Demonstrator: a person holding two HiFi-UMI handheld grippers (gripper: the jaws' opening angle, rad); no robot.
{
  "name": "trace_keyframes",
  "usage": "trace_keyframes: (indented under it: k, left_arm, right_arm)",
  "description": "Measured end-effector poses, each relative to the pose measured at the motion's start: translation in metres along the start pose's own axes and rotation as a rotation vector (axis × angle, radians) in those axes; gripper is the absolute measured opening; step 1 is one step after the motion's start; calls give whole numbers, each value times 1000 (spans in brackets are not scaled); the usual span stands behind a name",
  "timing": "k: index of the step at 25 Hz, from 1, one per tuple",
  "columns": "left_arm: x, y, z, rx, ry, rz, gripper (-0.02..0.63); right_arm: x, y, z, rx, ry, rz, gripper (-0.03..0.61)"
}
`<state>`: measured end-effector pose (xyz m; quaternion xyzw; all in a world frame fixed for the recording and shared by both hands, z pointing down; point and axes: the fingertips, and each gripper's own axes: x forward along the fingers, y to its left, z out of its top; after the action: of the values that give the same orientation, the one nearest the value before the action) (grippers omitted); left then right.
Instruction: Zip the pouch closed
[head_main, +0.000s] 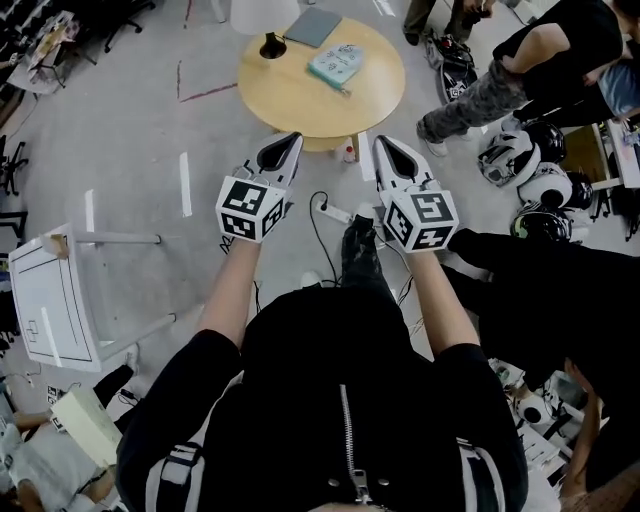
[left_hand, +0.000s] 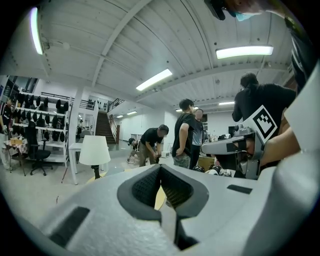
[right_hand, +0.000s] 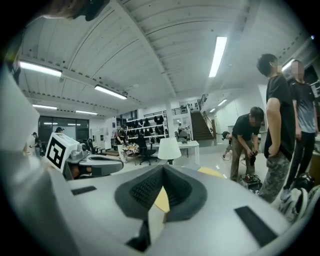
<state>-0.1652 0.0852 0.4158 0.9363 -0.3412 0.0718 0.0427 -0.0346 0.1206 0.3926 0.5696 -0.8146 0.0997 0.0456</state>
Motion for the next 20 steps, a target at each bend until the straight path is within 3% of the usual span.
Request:
trace_keyframes:
  k: [8,20]
  left_arm:
    - [64,40,6,-9,19,62,2]
    - [167,105,30,-50,36,237,2]
  right_arm:
    - [75,-47,18,-6,9,86,3]
    - [195,-129,53,-42,41,275,3]
